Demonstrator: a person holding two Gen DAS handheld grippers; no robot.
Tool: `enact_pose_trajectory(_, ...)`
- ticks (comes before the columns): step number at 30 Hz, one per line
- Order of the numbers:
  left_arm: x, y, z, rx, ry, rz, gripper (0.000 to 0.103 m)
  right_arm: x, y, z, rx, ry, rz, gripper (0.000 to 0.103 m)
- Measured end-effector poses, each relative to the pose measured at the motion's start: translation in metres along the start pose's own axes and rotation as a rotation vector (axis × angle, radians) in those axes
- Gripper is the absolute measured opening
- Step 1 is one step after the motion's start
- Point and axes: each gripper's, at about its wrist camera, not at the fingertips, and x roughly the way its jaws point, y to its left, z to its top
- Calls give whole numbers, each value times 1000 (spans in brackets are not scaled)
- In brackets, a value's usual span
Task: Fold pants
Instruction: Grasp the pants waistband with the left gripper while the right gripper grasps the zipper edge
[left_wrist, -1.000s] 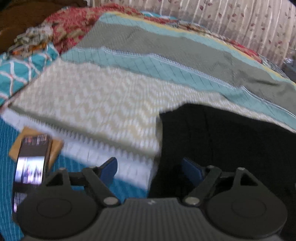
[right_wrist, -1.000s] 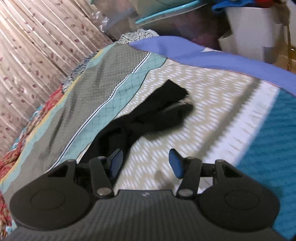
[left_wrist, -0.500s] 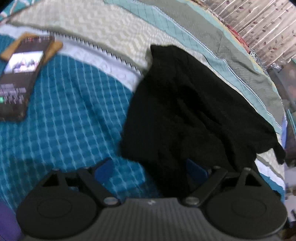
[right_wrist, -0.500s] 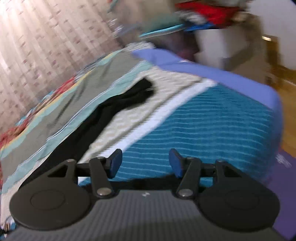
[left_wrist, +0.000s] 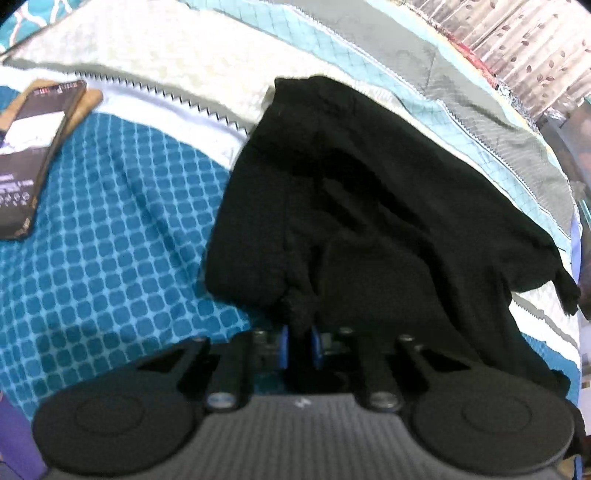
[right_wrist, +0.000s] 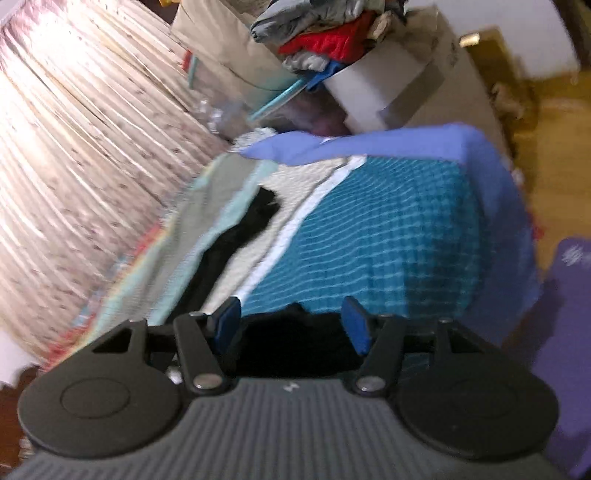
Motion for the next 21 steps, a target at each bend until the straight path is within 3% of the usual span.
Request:
enact_pose_trajectory(7,-10,6,1,-11,-5,23,11,6,-30,-4,255,107,243,62)
enact_pose_trajectory(11,-5,4,1,-16,2,33,11,25,-31,-2,300,141,228,61)
enact_pose_trajectory(13,-2,4,1,-26,7,36,11,43,-29,5,320,136,173,42)
enact_pose_trajectory(14,-2,6,1,-32,8,35,11,52,-27,10,318,140,138,10)
enact_pose_trajectory(15,-2,7,1,-39,8,33,11,59,-22,16,303,134,105,6)
enact_pose_trajectory(17,-2,8,1,-50,7,25,11,59,-6,29,263,36,70,6)
enact_pose_trajectory(21,-2,10,4,-73,3,23,11,61,41,70,154,-121,154,6)
